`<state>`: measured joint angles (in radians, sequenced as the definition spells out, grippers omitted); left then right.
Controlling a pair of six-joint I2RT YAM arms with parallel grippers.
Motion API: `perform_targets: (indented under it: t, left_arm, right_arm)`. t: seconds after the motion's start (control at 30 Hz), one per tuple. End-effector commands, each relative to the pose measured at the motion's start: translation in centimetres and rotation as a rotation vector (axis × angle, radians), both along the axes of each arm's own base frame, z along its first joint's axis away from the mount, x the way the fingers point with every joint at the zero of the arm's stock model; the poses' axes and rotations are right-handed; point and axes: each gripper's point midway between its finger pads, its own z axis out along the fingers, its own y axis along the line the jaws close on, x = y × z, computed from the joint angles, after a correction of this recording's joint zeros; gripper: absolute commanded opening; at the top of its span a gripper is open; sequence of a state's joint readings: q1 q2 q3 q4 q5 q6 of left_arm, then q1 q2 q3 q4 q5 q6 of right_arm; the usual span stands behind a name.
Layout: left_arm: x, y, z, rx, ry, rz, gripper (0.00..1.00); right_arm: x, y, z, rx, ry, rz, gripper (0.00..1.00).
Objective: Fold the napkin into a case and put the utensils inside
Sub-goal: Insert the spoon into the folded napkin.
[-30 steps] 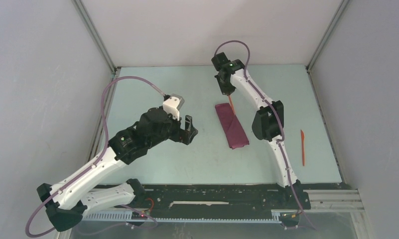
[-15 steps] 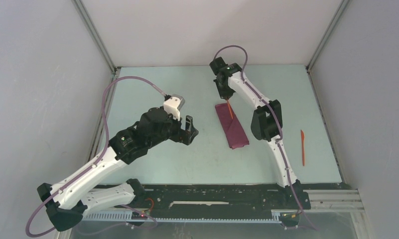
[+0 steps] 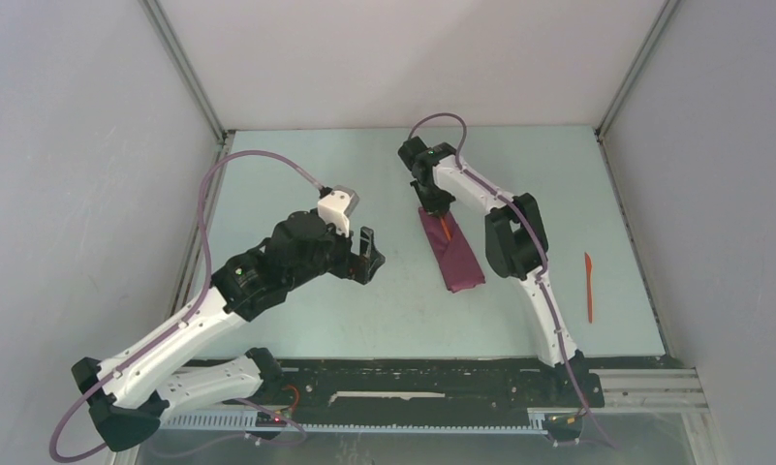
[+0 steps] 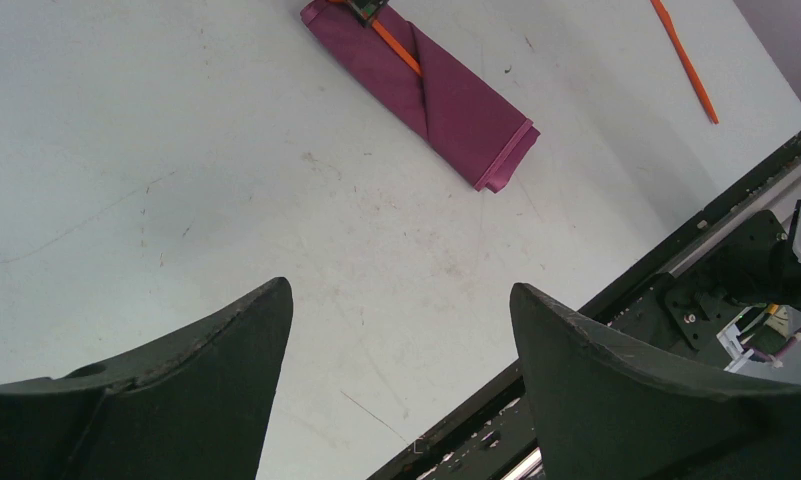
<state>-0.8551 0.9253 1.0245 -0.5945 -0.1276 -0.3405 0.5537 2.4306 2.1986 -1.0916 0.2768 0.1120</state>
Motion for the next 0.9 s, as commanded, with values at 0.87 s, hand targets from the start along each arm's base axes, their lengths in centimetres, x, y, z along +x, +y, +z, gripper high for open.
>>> perform_targets:
  t: [0.87]
  left_arm:
    - [0.1,-0.1,0.8,-0.030,-0.021,-0.002,0.87]
  right_arm:
    - [-3.6,-1.7,2.3,0.020,-0.037,-0.039,0.00]
